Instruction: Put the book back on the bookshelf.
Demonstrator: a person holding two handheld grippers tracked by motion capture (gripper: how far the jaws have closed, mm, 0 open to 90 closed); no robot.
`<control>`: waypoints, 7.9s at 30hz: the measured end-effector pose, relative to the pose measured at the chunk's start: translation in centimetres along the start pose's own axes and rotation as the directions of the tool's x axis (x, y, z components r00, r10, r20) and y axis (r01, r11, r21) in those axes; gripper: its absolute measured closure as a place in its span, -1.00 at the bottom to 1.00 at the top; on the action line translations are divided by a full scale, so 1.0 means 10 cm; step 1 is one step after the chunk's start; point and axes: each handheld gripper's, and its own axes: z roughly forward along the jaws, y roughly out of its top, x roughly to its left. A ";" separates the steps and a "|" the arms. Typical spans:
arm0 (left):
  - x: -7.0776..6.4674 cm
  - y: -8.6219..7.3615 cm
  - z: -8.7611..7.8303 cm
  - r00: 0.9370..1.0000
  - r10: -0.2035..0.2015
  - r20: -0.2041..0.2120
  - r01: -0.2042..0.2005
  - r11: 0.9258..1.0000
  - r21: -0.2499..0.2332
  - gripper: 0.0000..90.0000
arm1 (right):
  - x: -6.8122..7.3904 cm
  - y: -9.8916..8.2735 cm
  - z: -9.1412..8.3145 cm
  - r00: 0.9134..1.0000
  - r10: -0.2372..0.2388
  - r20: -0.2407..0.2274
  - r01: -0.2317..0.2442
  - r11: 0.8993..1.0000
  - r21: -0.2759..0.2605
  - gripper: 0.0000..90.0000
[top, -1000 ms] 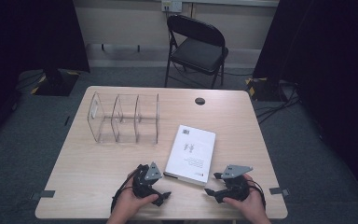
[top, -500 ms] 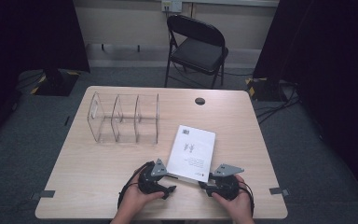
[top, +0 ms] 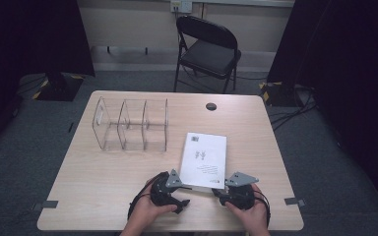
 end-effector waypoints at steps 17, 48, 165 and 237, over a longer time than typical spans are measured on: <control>0.02 -0.03 -0.01 1.000 -0.011 0.000 0.011 0.999 -0.032 -0.57 | -0.01 0.07 -0.12 1.000 0.015 0.020 -0.013 0.996 -0.086 0.42; -0.17 0.75 0.25 0.956 0.258 -0.138 -0.261 0.965 -0.003 -0.86 | 0.00 0.13 -0.16 0.999 0.038 -0.017 -0.039 0.996 -0.081 0.40; -0.08 1.30 -0.11 0.921 0.349 -0.176 -0.321 0.932 0.168 0.08 | 0.01 0.07 0.03 0.950 -0.308 -0.056 0.301 0.948 -0.106 -0.45; -0.16 1.66 -0.34 0.939 0.322 -0.122 -0.300 0.939 0.167 0.17 | 0.18 0.48 -0.27 0.828 -0.555 0.079 0.556 0.831 0.005 0.31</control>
